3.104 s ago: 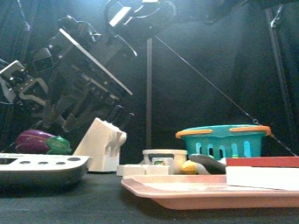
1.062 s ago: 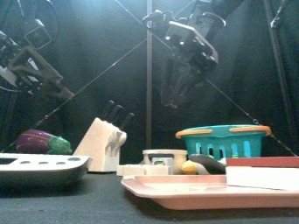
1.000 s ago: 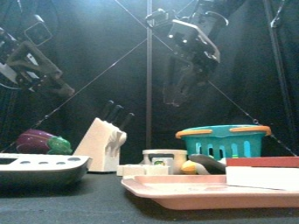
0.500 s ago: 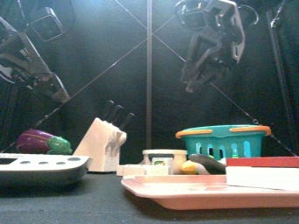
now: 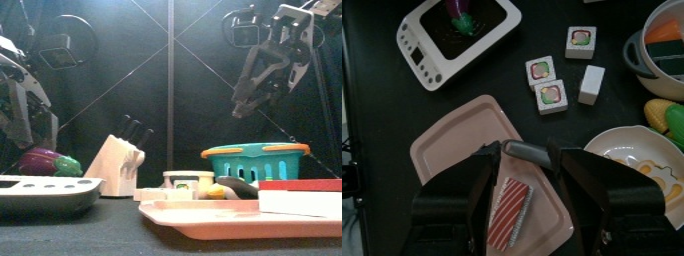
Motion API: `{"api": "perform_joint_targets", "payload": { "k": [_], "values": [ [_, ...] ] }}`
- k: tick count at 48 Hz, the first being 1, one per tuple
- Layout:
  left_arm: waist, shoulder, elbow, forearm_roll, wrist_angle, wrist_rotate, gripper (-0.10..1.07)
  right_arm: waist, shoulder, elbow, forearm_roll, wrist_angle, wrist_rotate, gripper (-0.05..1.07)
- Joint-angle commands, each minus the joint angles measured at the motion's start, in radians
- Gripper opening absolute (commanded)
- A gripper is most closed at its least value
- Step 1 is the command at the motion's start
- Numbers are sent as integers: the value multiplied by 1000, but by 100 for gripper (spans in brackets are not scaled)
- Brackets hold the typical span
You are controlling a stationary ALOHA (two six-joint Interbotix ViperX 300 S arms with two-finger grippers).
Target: Grab eggplant
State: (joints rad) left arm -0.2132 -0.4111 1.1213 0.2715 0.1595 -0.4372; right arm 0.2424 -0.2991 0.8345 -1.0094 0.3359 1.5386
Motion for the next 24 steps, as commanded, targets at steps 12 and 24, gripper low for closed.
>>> {"api": "perform_joint_targets", "payload": {
  "k": [12,24],
  "values": [
    [-8,87,-29,-2,-55,-2,94,-26,20,5,-2,-5,0,80],
    [-9,149,-44,-2,-120,-2,93,-31,20,20,2,-5,8,80]
  ]
}}
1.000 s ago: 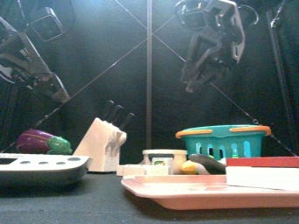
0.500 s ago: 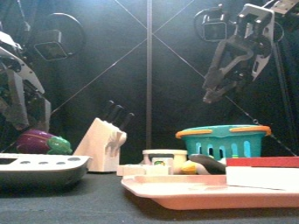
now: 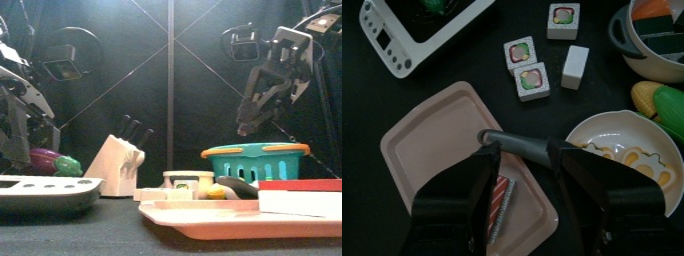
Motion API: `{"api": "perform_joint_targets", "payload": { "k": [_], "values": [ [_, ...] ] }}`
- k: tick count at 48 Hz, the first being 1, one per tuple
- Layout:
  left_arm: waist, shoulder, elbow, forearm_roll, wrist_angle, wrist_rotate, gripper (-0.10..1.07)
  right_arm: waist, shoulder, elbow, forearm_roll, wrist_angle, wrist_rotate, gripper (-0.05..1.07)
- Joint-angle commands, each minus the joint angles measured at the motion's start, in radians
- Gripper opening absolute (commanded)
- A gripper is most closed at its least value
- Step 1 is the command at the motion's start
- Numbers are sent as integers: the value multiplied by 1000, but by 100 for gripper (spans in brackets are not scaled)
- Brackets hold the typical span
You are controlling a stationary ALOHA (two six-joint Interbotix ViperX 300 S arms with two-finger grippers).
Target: Grab eggplant
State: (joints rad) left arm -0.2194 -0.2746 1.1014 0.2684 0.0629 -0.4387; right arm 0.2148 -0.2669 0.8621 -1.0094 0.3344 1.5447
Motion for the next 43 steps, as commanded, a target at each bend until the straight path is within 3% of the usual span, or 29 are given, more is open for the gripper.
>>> {"api": "perform_joint_targets", "payload": {
  "k": [1,10,25,43],
  "values": [
    [-3,15,-25,2,-25,0,93,-3,-12,-6,2,-3,0,80],
    [-3,40,-25,-2,-25,-2,91,-6,-9,-2,2,2,2,80],
    [-3,34,-37,-11,-28,0,63,-12,2,2,14,2,0,80],
    [-3,-18,-60,-8,-21,3,62,-12,5,5,14,2,0,80]
  ]
}}
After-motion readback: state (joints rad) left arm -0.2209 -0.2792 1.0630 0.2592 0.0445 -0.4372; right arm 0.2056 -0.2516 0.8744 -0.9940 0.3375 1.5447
